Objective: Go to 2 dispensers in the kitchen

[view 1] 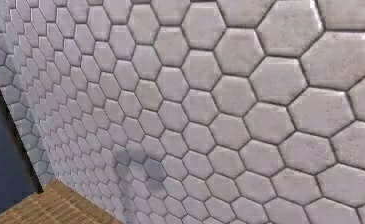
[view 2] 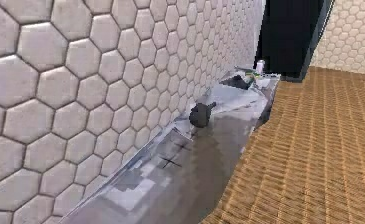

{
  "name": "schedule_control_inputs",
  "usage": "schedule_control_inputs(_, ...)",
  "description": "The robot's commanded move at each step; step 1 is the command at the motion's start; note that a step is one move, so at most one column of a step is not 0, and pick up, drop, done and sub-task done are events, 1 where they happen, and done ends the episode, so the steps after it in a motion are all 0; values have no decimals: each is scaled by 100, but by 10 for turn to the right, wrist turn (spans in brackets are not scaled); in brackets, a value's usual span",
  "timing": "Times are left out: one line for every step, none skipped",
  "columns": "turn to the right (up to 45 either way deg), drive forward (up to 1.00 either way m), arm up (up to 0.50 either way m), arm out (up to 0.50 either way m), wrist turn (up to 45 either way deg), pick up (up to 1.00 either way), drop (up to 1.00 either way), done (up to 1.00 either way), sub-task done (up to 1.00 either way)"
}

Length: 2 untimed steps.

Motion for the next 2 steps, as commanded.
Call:
schedule_control_inputs(-450, 0, 0, 0, 0, 0, 0, 0, 0)
schedule_control_inputs(-450, 0, 0, 0, 0, 0, 0, 0, 0)
